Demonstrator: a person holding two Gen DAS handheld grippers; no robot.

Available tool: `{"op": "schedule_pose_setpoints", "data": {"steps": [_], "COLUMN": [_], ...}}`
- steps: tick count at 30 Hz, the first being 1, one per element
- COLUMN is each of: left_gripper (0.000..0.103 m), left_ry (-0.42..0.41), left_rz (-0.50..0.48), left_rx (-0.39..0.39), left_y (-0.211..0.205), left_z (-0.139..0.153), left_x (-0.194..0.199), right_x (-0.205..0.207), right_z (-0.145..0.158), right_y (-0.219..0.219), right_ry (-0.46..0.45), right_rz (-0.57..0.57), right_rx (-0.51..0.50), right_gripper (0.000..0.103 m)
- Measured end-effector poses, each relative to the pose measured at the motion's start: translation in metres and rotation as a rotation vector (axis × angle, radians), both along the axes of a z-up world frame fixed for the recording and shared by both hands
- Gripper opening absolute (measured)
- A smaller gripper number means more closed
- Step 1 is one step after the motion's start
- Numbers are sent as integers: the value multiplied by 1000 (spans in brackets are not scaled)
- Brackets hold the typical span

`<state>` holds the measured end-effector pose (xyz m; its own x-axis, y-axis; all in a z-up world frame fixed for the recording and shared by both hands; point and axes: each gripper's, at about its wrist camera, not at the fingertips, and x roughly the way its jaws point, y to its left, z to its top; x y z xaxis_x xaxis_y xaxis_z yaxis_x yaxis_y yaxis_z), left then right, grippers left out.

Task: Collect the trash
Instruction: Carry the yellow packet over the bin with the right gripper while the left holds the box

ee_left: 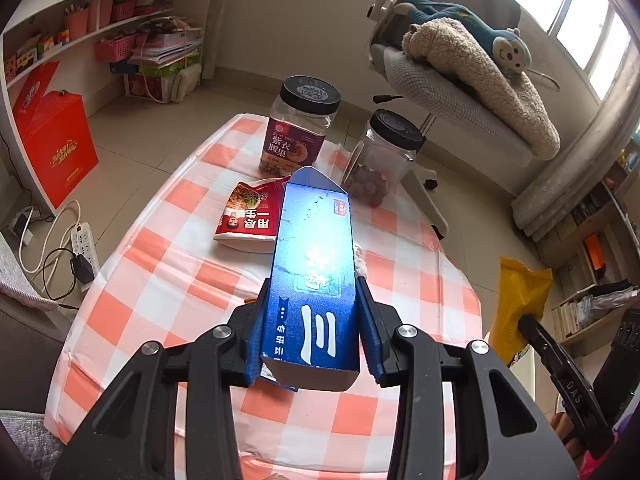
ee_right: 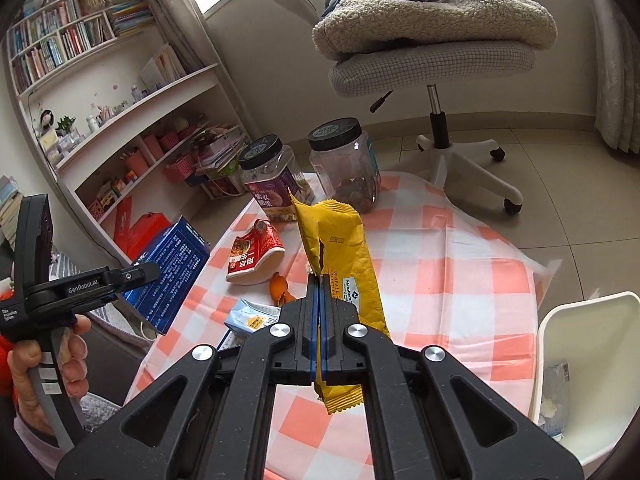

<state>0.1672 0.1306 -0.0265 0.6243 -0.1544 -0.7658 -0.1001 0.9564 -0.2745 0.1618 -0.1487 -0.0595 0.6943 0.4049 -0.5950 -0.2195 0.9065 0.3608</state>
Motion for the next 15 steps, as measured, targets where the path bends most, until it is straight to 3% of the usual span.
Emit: {"op": "schedule_pose_setpoints", "data": {"steps": [15], "left_gripper": [39], "left_ry": [-45], "left_rz": [-149], "left_rx": [21], "left_y": [-77], "left_z": [-1], "left_x": [3], "right_x": [-31], "right_z": [20], "right_y": [-82], "right_ry": [-48], "right_rz": [-185], "right_rx": [-55], "right_gripper": [0]}}
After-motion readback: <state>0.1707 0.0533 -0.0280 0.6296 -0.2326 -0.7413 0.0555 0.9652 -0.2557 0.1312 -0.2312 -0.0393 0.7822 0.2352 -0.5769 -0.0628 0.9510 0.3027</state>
